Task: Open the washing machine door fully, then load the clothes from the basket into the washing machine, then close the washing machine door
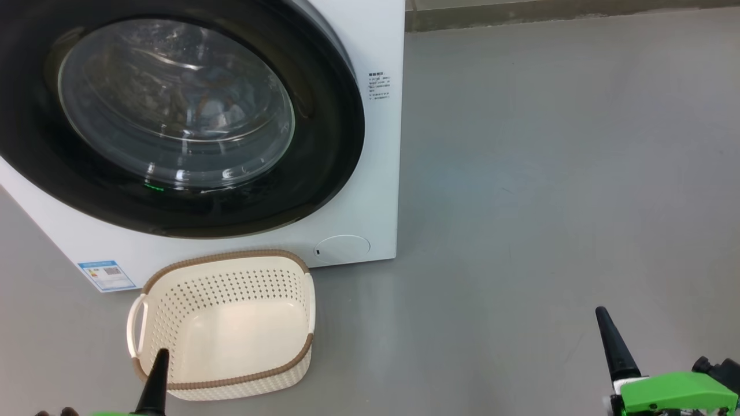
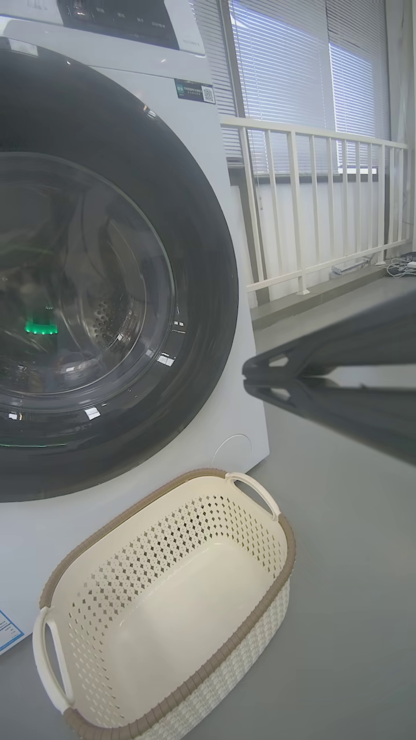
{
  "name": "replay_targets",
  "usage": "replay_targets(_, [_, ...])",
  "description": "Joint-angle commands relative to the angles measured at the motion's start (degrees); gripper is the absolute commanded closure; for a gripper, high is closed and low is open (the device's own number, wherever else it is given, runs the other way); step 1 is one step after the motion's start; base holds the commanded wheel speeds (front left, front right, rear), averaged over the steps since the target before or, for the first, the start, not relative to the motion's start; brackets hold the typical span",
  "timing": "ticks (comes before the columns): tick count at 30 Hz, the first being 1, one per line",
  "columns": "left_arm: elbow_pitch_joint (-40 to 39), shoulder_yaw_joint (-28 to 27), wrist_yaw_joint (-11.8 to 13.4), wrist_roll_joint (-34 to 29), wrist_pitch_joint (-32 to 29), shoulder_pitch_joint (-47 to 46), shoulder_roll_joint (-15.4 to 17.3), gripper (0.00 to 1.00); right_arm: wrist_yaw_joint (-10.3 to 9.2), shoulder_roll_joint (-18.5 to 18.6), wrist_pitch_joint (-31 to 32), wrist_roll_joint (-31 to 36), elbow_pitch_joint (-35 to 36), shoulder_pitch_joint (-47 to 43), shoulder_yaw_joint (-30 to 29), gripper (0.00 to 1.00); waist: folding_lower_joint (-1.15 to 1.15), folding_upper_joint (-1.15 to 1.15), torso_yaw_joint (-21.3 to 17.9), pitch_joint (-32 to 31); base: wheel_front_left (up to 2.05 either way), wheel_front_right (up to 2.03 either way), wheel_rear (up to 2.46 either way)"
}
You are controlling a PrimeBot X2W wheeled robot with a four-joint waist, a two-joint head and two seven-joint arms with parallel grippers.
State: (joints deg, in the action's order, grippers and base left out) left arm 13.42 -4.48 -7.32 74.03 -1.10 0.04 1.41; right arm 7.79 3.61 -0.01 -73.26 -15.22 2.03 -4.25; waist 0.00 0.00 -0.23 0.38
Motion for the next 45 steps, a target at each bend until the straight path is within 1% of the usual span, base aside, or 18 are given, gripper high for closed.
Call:
replay_targets(1, [-0.9,-1.4,-0.1,1.8,-0.6,-2.8,1.4,1.00,-0.23,0.5,0.6,-2.2,1.4,2.8,0.8,1.00,0.00,0.00,0.0,0.0,0.00,0.00,0.00])
replay_targets(28, [0.6,-1.7,-0.2,18.4,-5.1,-6.2,1.7,1.00,-0.31,0.4,5.2,-20.2,1.3,4.0,-0.7,1.00,0.00,0.00,0.2,-0.2,0.00,0.00,0.00])
replay_targets(45, [0.6,-1.8,-0.2,18.3,-5.2,-6.2,1.7,1.00,-0.31,0.2,5.4,-20.0,1.3,4.0,-1.0,1.00,0.00,0.00,0.2,-0.2,0.00,0.00,0.00])
